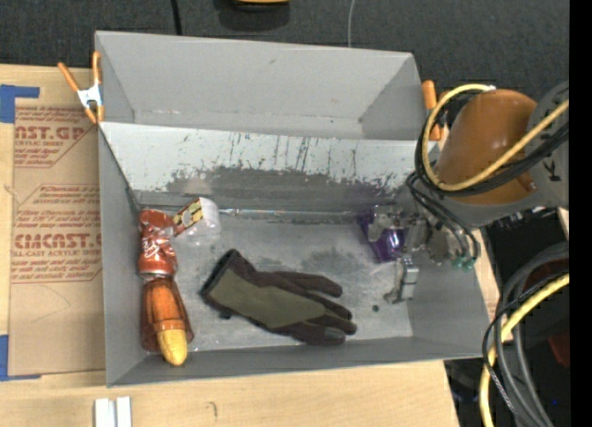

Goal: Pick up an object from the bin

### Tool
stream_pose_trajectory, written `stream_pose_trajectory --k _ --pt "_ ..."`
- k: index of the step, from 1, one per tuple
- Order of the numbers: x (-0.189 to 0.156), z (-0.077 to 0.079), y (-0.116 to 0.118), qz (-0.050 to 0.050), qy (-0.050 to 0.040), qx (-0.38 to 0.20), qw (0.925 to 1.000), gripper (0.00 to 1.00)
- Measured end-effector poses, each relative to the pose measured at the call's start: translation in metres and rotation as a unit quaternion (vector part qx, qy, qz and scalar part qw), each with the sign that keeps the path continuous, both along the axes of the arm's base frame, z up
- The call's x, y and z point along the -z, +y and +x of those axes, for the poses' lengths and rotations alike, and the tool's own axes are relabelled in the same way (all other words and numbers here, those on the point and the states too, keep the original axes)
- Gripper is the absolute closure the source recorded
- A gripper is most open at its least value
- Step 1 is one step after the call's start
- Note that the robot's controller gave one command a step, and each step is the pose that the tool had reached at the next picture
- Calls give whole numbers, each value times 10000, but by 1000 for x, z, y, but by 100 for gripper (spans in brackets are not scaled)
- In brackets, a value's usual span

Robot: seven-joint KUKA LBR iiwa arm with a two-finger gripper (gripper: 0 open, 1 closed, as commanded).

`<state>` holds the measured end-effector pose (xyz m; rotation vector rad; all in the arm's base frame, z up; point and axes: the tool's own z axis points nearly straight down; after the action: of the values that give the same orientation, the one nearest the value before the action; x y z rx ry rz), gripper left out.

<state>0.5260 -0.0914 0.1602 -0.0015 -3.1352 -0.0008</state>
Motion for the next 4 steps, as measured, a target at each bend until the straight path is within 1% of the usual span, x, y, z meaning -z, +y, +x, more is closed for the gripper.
stream_pose_trajectory --k 1,2,3,4 --pt "-4 2 0 -5 -38 -7 10000 0" --pt "51 -1 50 -8 -60 -397 9992 0" --pt "48 -17 93 6 -25 -593 9982 0" --pt "58 3 111 2 -35 344 9994 0"
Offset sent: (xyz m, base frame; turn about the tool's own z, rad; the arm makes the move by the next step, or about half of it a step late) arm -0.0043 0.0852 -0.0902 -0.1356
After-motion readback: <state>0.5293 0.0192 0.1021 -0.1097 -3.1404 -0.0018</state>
